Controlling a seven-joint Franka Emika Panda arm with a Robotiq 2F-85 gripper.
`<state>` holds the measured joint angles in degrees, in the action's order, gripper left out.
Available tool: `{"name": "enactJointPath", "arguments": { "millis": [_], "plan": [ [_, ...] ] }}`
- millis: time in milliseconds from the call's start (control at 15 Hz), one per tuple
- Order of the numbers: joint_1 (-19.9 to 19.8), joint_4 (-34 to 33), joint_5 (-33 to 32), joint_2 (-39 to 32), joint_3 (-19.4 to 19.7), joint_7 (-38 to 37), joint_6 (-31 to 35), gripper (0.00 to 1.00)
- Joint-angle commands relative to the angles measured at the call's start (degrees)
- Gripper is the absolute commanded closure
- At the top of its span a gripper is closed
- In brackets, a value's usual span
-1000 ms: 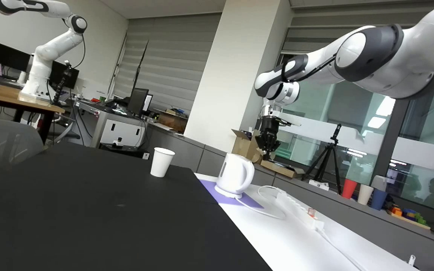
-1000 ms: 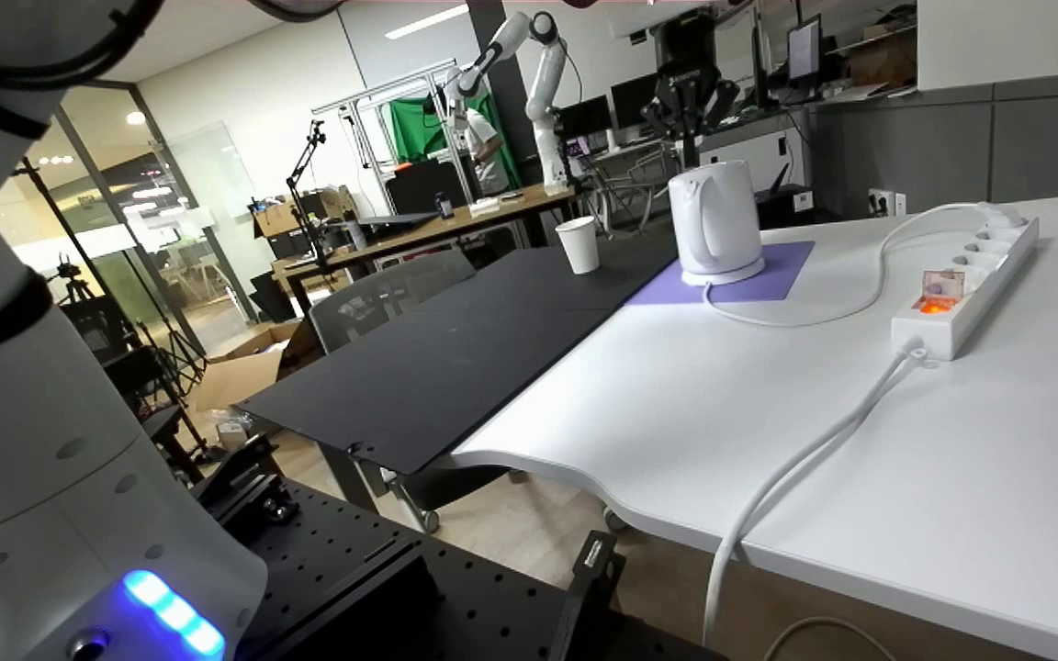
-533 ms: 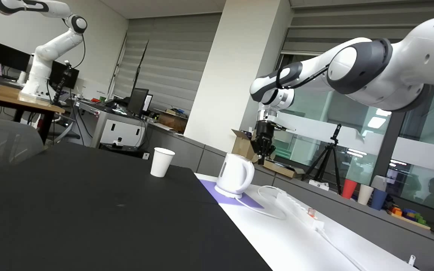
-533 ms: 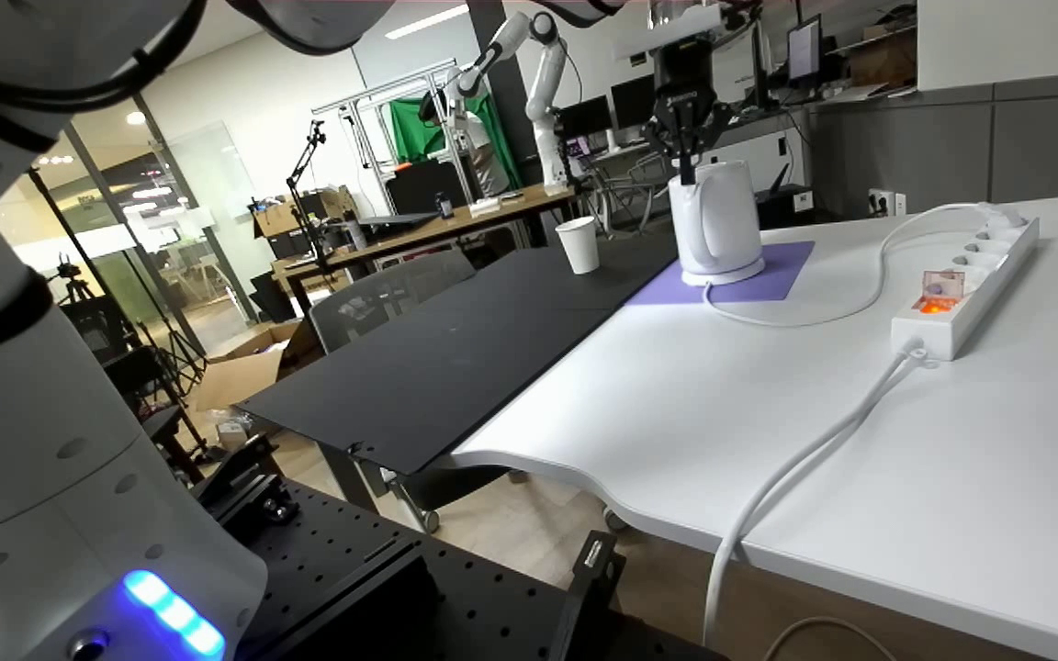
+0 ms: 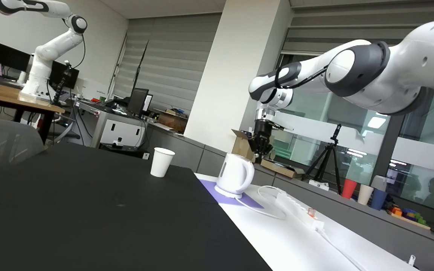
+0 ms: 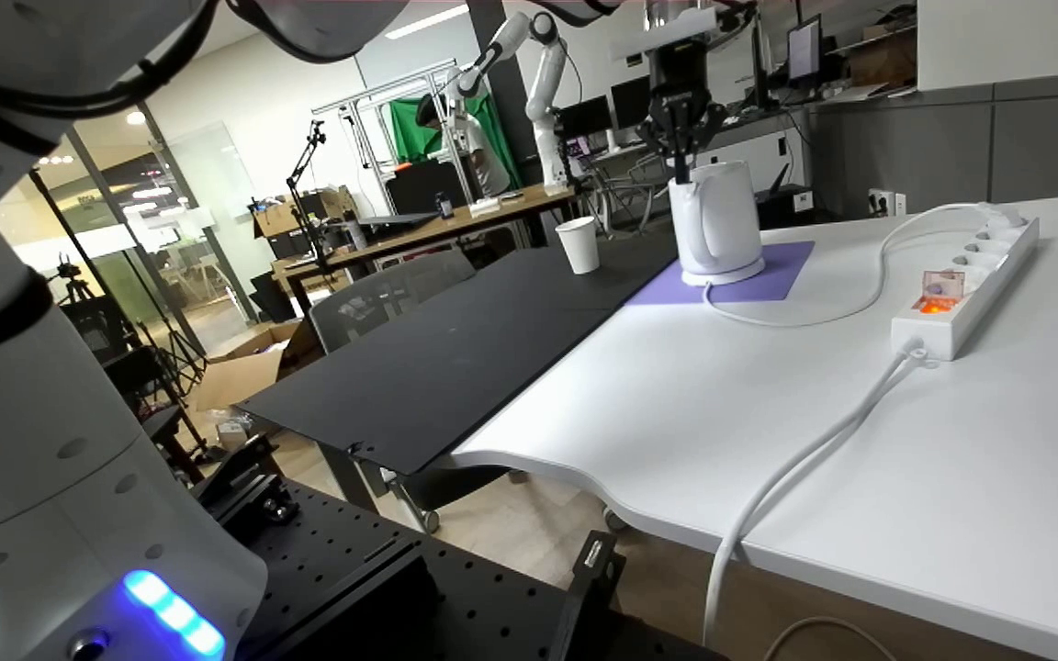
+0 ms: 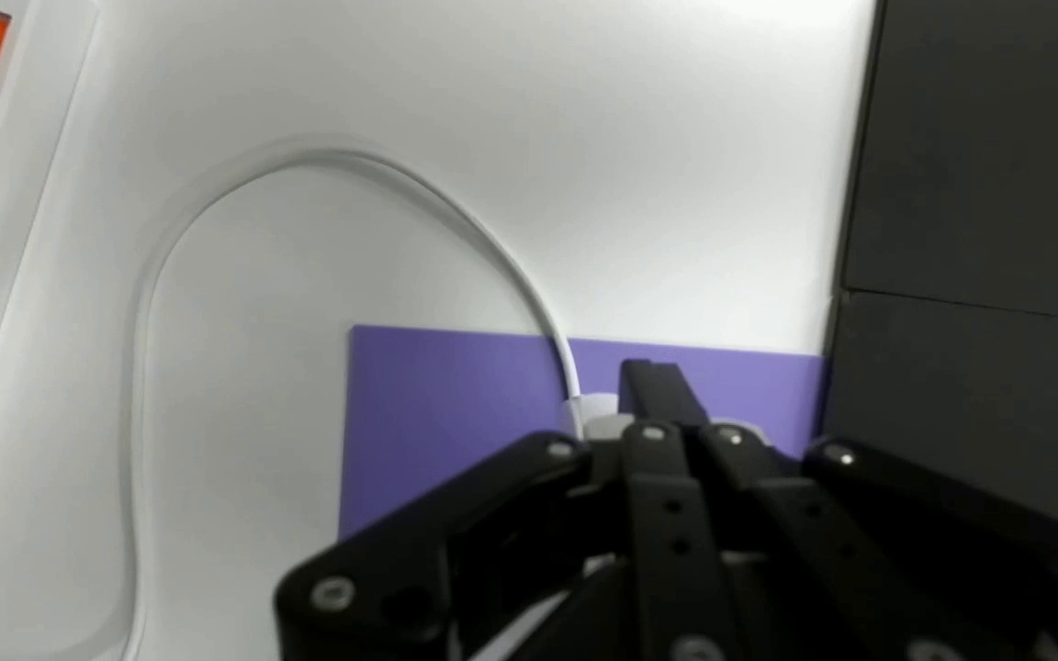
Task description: Turn on the white electric kettle
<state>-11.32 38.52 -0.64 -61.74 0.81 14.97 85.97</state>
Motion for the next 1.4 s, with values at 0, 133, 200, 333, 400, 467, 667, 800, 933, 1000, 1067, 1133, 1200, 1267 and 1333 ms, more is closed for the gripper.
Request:
{"name": "enactJointPath", "arguments": {
  "millis": [0, 133, 200, 333, 400, 467, 667, 800, 933, 1000, 1067, 1133, 1200, 1267, 1333],
  "plan": [
    [-0.6, -4.4, 1.1, -2.2, -0.7, 0.1, -1.3, 1.00],
    [-0.7, -4.6, 1.5, -2.5, -0.9, 0.1, -0.8, 1.00],
    [-0.7, -4.8, 1.6, -2.6, -0.9, 0.0, -0.6, 1.00],
    [-0.8, -5.1, 1.9, -3.0, -0.9, -0.3, 0.5, 1.00],
    [-0.7, -5.1, 2.0, -3.1, -0.8, -0.4, 1.2, 1.00],
    [-0.7, -5.2, 2.1, -3.2, -0.9, -0.4, 2.0, 1.00],
    [-0.9, -5.2, 2.8, -3.3, -1.0, -0.3, 4.3, 1.00],
    [-1.0, -5.0, 3.2, -3.4, -1.1, -0.3, 5.2, 1.00],
    [-1.1, -4.8, 3.7, -3.4, -1.1, -0.5, 5.4, 1.00],
    [-1.3, -4.8, 4.1, -3.3, -1.1, -0.7, 5.4, 1.00],
    [-1.4, -4.9, 4.5, -3.3, -1.2, -0.8, 5.4, 1.00],
    [-1.6, -4.9, 4.8, -3.3, -1.2, -0.9, 5.5, 1.00],
    [-1.7, -4.8, 5.3, -3.3, -1.2, -1.2, 5.7, 1.00],
    [-1.8, -4.8, 5.7, -3.2, -1.1, -1.6, 6.2, 1.00],
    [-1.8, -4.7, 6.0, -3.1, -1.0, -2.2, 7.3, 1.00]
  ]
}}
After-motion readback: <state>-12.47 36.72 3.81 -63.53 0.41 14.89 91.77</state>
